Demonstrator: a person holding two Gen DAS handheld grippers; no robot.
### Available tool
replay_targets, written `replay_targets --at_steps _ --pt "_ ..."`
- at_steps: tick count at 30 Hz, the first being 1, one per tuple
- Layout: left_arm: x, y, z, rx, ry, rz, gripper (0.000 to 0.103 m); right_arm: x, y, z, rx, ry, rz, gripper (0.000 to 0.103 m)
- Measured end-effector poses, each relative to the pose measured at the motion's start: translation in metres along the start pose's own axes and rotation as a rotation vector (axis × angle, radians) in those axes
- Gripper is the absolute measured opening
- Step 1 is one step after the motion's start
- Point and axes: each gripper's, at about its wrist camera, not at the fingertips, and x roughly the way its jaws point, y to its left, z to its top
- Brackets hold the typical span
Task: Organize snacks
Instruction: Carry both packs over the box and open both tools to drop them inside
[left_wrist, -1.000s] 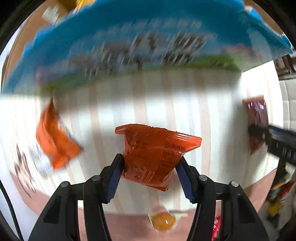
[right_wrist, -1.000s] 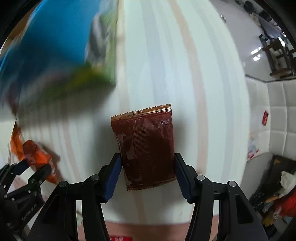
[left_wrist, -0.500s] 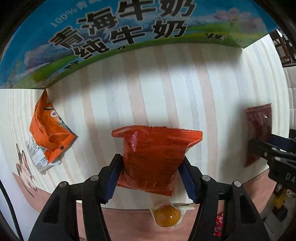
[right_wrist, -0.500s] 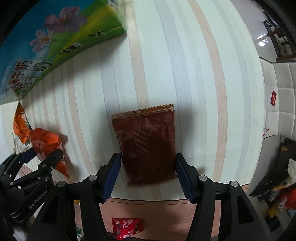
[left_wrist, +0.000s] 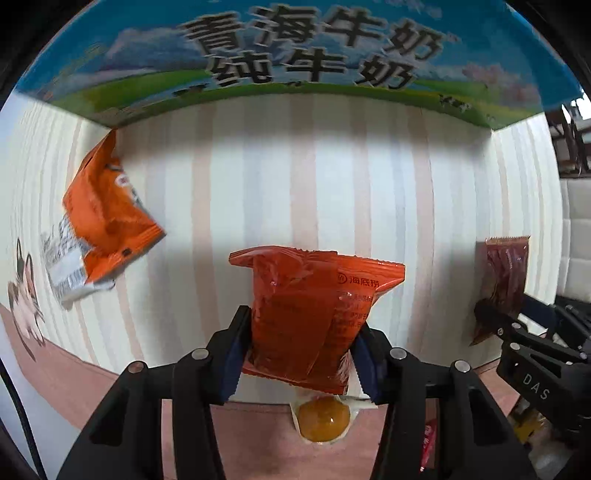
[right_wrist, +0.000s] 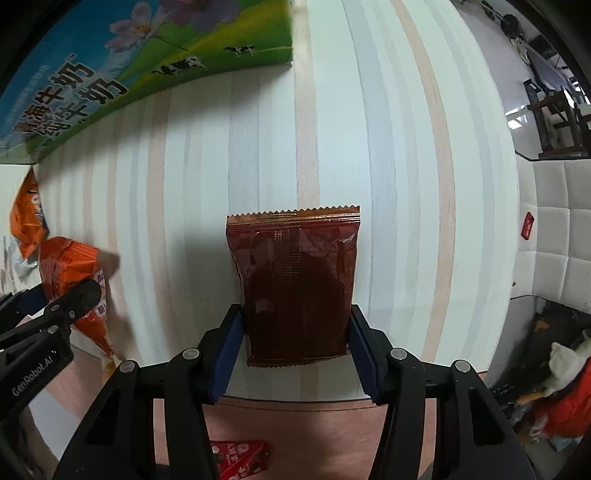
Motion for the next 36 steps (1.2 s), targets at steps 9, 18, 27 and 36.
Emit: replay_targets --at_steps 9,18,27,36 --pt "-0.068 0.01 -0.007 -0.022 -0.09 -0.07 0.048 -0.049 -0.017 -0.004 -0.024 -0.056 0.133 0.058" --pt "-0.18 0.015 0.023 -0.042 -0.275 -0.152 0.048 -0.154 -0.013 0.012 -0.05 -0.216 0.293 0.058" --pt "-0.212 0.052 0.105 -0.074 -0.308 -0.01 0.048 -0.222 0.048 0.106 -0.084 -0.34 0.275 0.058" --pt "-0.15 0.089 0.163 -0.123 -0.135 0.086 0.048 -0.168 0.056 0.2 -0.02 -0.245 0.173 0.058"
